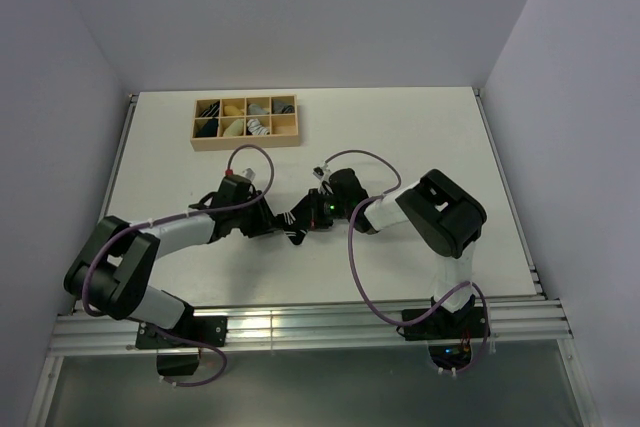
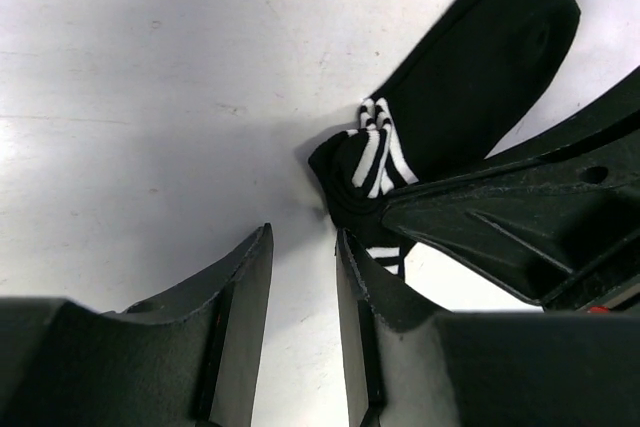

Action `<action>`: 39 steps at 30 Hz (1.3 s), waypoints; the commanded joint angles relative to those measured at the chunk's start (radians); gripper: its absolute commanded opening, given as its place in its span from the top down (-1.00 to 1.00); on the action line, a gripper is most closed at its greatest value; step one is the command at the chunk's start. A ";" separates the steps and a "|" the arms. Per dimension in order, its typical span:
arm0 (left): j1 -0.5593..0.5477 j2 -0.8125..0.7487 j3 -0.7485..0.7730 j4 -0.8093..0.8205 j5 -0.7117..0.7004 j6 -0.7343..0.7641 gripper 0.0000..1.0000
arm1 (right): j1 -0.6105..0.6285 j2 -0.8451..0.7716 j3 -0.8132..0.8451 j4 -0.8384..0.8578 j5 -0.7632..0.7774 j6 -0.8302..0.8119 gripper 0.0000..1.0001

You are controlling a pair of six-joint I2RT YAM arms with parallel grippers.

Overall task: Roll the socks
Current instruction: Roll the sock at the center of the board.

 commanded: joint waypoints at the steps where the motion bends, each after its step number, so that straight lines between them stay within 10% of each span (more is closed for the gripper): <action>1: 0.001 0.031 -0.004 0.025 0.023 0.031 0.25 | -0.013 0.057 -0.047 -0.188 0.074 -0.063 1.00; 18: -0.005 0.167 0.068 -0.033 -0.020 0.027 0.37 | -0.012 0.057 -0.033 -0.206 0.077 -0.075 1.00; 28: -0.048 0.220 0.142 -0.163 -0.112 0.004 0.99 | -0.002 -0.020 -0.029 -0.277 0.160 -0.138 0.99; 39: -0.103 0.203 0.313 -0.400 -0.237 -0.008 0.99 | 0.167 -0.331 -0.082 -0.328 0.517 -0.285 0.24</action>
